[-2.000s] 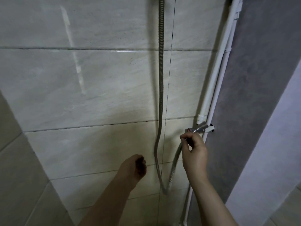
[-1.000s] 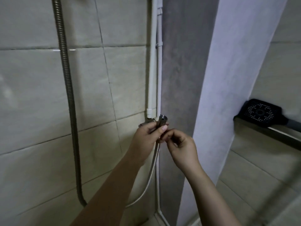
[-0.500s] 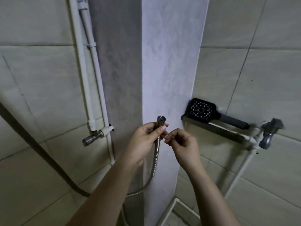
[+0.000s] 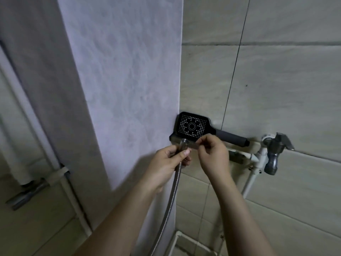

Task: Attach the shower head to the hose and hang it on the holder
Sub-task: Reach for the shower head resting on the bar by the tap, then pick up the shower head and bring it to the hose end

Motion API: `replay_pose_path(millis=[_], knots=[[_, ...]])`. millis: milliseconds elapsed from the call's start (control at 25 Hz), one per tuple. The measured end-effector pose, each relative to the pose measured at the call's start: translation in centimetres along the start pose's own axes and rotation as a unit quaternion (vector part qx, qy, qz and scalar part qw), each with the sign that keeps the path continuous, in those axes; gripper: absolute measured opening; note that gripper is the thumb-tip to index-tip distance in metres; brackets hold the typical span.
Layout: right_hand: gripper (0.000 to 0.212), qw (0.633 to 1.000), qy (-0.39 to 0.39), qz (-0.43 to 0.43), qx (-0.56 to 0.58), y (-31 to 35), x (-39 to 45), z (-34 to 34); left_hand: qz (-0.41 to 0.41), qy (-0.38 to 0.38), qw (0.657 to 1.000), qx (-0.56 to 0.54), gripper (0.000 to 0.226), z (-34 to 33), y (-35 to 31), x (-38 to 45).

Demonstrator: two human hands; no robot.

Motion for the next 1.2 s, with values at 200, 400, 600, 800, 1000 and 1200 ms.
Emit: replay_pose_path(millis=[200, 400, 600, 800, 1000, 1200], knots=[[0.036, 0.973, 0.049, 0.020, -0.224, -3.9, 5.8, -0.7, 0.017, -0.002, 1.000, 0.010, 0.018, 0.1, 0.6, 3.5], [0.039, 0.928, 0.157, -0.022, -0.338, -7.3, 9.3, -2.4, 0.017, -0.001, 1.000, 0.023, 0.014, 0.7, 0.2, 6.3], [0.027, 0.879, 0.240, -0.120, -0.394, -10.6, 10.3, -3.1, 0.026, 0.004, 1.000, 0.012, 0.013, 1.1, -0.2, 7.9], [0.025, 0.857, 0.280, -0.138, -0.410, -11.8, 10.3, -2.5, 0.024, 0.005, 0.999, 0.023, 0.015, 1.7, 0.0, 8.4], [0.027, 0.882, 0.264, -0.129, -0.369, -10.8, 9.4, -1.4, 0.017, 0.018, 0.996, 0.090, 0.019, 2.9, 0.4, 7.1], [0.031, 0.952, 0.193, -0.137, -0.192, -8.1, 8.1, -1.6, 0.013, 0.011, 0.990, 0.140, 0.021, 4.7, 0.8, 4.4]])
Point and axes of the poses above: each hand's wrist, its own x-axis towards the middle knuckle, its own z-axis out of the back of the hand, y = z × x, the point moved 8 cm from there along x, towards the middle knuckle, and after that the axes turned 10 degrees about z, right-handed, at the moved point
